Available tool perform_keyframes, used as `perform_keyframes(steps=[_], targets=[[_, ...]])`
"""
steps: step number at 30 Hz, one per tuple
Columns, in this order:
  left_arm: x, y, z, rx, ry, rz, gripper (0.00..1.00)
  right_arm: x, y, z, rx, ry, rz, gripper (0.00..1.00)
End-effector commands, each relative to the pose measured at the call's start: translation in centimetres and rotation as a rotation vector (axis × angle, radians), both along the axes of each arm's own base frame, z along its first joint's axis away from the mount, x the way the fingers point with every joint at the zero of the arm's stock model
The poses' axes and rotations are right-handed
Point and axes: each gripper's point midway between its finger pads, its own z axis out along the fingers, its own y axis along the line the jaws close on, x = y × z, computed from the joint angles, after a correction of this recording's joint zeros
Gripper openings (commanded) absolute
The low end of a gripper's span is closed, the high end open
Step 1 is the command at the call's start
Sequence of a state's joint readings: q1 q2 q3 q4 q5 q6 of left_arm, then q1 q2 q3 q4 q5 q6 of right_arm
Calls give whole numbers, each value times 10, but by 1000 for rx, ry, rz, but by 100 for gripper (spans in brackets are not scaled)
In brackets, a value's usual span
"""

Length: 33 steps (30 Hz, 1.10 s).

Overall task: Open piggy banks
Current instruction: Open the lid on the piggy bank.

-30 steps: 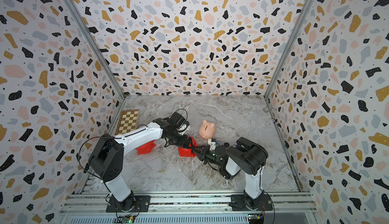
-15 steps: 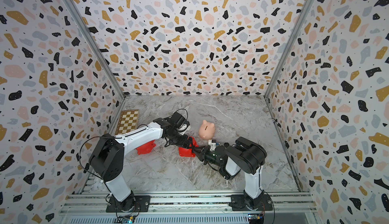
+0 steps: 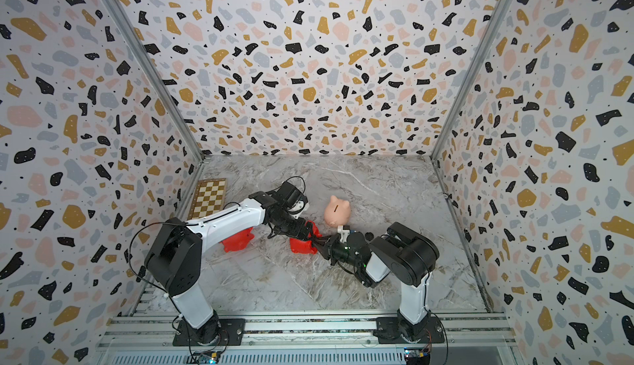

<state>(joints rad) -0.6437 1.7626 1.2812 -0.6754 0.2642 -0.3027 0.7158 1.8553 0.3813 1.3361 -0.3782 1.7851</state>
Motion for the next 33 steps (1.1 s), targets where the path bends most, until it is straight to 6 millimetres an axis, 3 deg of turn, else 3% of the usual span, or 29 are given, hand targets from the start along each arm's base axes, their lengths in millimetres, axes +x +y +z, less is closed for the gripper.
perform_keyframes(steps=[1, 10, 16, 20, 27, 33], targets=[[-32, 0, -23, 23, 131, -50, 90, 5, 2, -17, -51, 97, -20, 15], [-35, 1, -24, 17, 133, -55, 90, 20, 8, -3, -21, 71, -4, 19], [-33, -1, -22, 13, 132, -53, 90, 24, 6, -1, -39, 24, 4, 7], [-31, 0, -20, 1, 135, -46, 91, 25, 5, 4, -65, -64, 19, 0], [-24, 1, -17, -6, 142, -38, 91, 23, -2, 13, -197, -305, 44, 0], [-18, -3, -18, -1, 161, -43, 91, 22, 4, 17, -299, -457, 101, 0]])
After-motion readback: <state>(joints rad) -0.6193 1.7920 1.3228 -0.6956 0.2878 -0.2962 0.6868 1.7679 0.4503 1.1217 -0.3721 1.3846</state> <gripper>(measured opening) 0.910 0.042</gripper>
